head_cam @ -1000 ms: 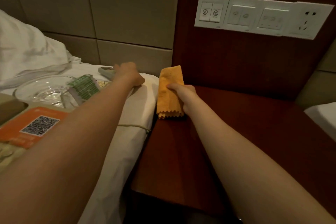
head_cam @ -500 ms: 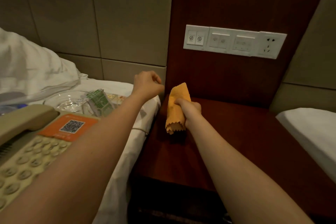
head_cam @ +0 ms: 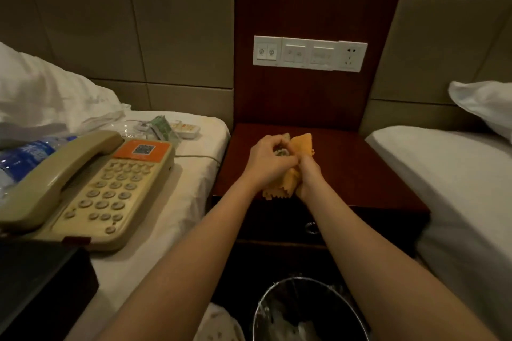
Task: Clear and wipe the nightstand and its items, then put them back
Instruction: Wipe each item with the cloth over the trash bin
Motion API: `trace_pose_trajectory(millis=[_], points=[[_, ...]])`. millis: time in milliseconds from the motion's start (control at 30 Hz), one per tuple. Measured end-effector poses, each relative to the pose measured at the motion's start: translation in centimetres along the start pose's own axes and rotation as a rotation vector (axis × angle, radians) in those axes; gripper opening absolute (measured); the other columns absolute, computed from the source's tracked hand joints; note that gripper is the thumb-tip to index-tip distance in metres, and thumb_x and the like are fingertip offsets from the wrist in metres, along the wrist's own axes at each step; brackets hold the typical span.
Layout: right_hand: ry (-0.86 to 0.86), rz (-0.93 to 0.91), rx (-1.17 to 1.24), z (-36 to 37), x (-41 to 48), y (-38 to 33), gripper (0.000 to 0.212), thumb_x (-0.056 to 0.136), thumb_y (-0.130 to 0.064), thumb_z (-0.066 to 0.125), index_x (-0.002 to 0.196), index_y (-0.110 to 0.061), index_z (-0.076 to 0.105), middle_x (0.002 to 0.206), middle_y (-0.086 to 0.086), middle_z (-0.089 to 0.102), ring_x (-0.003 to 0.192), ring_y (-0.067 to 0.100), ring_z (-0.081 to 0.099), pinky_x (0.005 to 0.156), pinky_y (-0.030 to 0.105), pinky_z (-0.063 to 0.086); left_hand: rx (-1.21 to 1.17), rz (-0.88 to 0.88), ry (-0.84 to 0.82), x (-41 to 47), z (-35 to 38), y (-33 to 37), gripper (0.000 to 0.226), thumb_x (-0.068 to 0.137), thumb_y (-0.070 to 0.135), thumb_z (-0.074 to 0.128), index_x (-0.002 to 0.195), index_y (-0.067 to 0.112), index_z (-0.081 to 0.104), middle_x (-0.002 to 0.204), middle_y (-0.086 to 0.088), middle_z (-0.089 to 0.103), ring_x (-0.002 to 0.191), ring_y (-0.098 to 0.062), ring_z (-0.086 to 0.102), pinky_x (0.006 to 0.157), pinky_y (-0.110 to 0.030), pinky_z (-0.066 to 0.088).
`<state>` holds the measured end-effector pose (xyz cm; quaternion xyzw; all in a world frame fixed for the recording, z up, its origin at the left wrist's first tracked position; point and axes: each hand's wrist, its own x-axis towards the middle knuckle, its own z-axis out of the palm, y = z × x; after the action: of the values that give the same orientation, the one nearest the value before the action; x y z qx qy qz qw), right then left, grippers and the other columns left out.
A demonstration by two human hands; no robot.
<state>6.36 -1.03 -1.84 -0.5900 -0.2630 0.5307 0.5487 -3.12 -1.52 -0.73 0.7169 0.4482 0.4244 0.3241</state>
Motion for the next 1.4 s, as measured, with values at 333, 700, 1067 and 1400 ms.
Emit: trace_pose_trajectory(millis=[333,700,1067,1400], points=[[0.008,-0.173,0.169,-8.6,-5.4,3.5,0.05,0.093,-0.044,0.045,0.135,-0.018,0.045,0.122,0.013,0.059,0.102,0.028,0.062,0.077,0.038,0.054,-0.235,-0.047,-0.19,-6.0,7.0,1.7,0.024,0.08,0.011,0.065,0.074,0.028,0.051,0.113,-0.002,0.042,0.104,-0.017,0.045,0.076,-0.022,0.042],[-0.04,-0.205,0.018,-12.0,-8.2,8.7,0.045,0.094,-0.035,0.051,0.133,-0.014,0.044,0.12,0.01,0.059,0.098,0.022,0.063,0.079,0.033,0.054,-0.551,-0.428,-0.026,-10.8,10.1,0.5,0.035,0.08,0.014,0.071,0.101,0.016,0.043,0.09,0.002,0.05,0.074,-0.01,0.054,0.06,-0.022,0.047],[-0.043,-0.269,-0.351,-15.0,-7.8,14.6,0.031,0.094,-0.044,0.044,0.113,-0.019,0.049,0.097,-0.003,0.056,0.083,0.009,0.056,0.067,0.021,0.046,-0.94,-0.928,-0.252,-15.3,11.1,-4.0,0.03,0.094,0.037,0.048,0.096,0.009,0.057,0.081,-0.009,0.057,0.067,-0.019,0.056,0.048,-0.024,0.049],[-0.19,-0.273,-0.354,-14.9,-7.2,18.9,0.027,0.095,-0.035,0.048,0.117,-0.019,0.053,0.103,-0.003,0.06,0.096,0.014,0.059,0.081,0.025,0.048,-1.035,-1.077,-0.215,-17.0,11.3,-5.5,0.05,0.092,0.055,0.039,0.082,0.01,0.059,0.076,-0.007,0.057,0.07,-0.019,0.055,0.06,-0.03,0.05]])
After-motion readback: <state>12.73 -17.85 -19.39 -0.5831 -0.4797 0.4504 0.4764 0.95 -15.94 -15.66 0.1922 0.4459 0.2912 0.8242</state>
